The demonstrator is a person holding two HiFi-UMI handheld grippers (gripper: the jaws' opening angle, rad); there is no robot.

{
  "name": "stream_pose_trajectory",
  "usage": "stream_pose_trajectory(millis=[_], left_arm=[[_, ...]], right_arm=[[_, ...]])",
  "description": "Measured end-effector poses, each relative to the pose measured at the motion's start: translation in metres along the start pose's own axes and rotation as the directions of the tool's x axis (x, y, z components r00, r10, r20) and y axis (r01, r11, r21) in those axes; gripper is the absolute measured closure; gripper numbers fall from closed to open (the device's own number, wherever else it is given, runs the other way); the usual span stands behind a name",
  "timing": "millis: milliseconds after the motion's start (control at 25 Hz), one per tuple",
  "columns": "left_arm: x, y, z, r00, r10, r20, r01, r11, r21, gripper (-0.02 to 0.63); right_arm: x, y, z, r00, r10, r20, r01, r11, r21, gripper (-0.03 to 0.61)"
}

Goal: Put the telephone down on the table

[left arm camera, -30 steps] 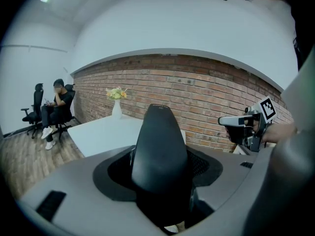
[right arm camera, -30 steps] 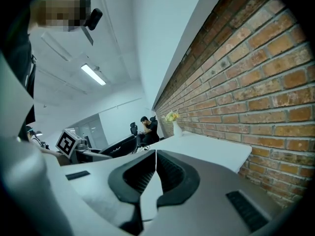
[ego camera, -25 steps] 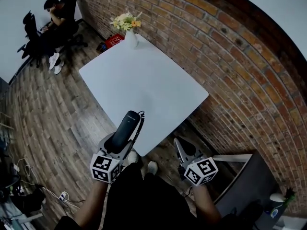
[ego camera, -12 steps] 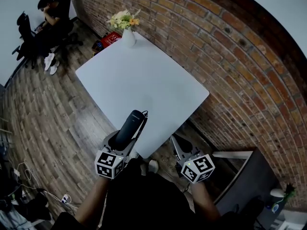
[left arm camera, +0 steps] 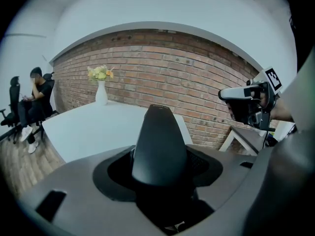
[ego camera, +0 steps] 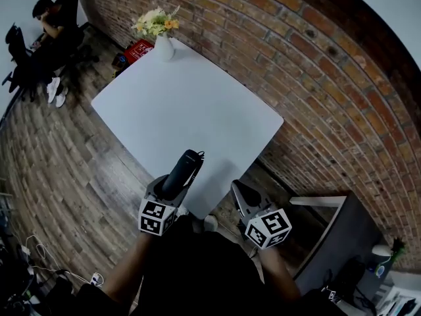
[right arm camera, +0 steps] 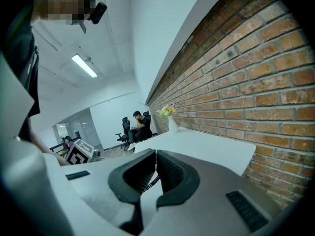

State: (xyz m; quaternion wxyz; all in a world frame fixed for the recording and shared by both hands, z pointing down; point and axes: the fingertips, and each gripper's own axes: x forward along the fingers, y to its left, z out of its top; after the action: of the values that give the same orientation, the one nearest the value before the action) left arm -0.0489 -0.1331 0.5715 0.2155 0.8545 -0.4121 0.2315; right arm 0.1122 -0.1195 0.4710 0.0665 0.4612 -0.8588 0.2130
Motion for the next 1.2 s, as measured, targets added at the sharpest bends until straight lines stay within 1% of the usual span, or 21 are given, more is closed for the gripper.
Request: stream_pose_trajectory(millis=[120,280,360,600,800,1200], left_arm=[[0.016,0.011,-0.006,1.000,0.000,-0.018,0.000,1.000,-0.018,0.336],[0.035,0.030,-0.011,0.999,0.021,-0.038,-0.023,0.999,-0.046,0.336],[0.042,0.037,-0.013,0.999,0.028,-0.044,-0.031,0.998,-0.048,0.336],[0.059,0.058,-0.021,0.996,0.056,-0.068,-0.060,0.996,-0.065,0.336],[0.071,0.078,-0.029,0.992,0.087,-0.093,-0.093,0.994,-0.059,0.336],[0.081,0.101,-0.045,0.980,0.135,-0.145,-0.139,0.990,-0.021,0.336]], right_arm=[[0.010,0.001,-0.005,1.000,-0.014,-0.019,0.014,1.000,0.004,0.557],[0.028,0.002,-0.011,0.999,-0.018,-0.043,0.018,1.000,-0.001,0.557],[0.037,0.004,-0.015,0.998,-0.019,-0.057,0.018,1.000,-0.007,0.557],[0.063,0.013,-0.025,0.995,0.001,-0.097,-0.003,1.000,-0.013,0.557],[0.077,0.012,-0.027,0.995,0.002,-0.095,0.002,0.999,0.039,0.557],[0.085,0.006,-0.032,0.993,-0.015,-0.119,0.021,0.999,0.047,0.556]])
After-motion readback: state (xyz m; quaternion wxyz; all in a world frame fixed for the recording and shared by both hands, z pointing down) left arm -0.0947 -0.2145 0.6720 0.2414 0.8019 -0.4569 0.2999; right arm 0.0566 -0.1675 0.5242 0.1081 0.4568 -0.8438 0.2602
